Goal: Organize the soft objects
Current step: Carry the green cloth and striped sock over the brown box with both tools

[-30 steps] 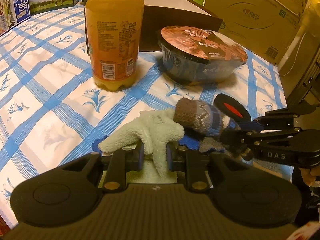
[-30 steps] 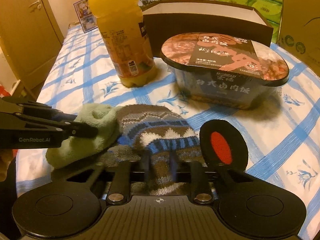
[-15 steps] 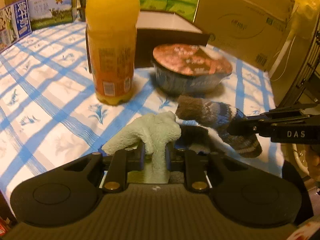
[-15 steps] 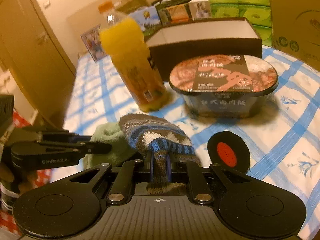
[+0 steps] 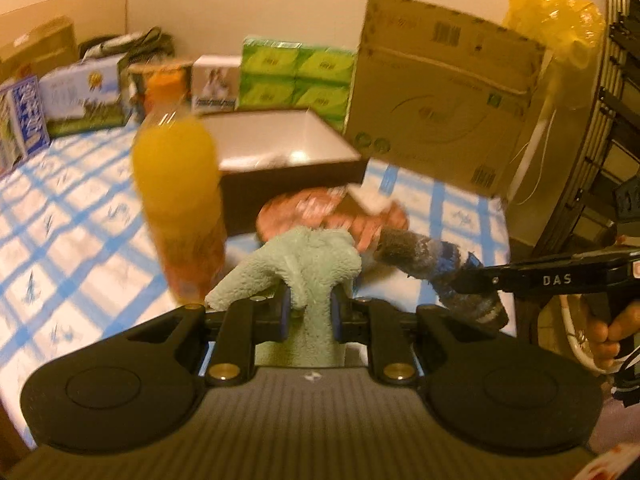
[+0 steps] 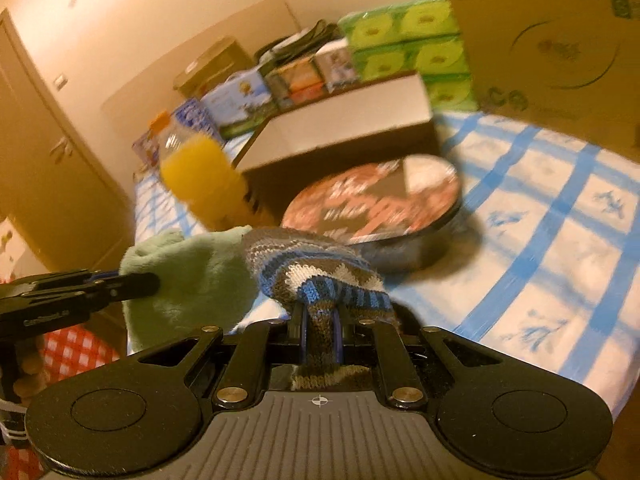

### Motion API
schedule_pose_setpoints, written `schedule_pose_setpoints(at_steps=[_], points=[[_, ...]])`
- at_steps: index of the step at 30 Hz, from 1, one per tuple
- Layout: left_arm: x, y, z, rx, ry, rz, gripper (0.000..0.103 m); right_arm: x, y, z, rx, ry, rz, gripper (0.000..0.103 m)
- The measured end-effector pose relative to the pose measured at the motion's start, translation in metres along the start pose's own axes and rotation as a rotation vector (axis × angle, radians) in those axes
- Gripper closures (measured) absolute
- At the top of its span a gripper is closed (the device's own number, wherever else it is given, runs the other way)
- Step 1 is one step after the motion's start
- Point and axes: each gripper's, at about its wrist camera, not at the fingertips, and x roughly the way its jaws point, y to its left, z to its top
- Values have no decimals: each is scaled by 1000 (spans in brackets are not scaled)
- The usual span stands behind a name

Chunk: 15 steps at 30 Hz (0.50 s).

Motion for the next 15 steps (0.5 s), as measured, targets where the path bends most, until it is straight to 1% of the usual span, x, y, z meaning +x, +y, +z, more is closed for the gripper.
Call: schedule_pose_setpoints(at_steps=[3, 7, 12, 15], points=[[8, -13, 19, 6, -25, -16, 86, -11, -11, 16, 5, -35, -17, 90], [23, -26, 41, 8, -39, -16, 86, -23, -24, 35, 12, -77, -41, 90], [43, -36, 72, 3, -65, 14, 86, -27, -39, 58, 27, -115, -52, 90], [55, -39, 96, 6, -90, 53, 86, -21, -45, 79, 37, -141, -43, 90]])
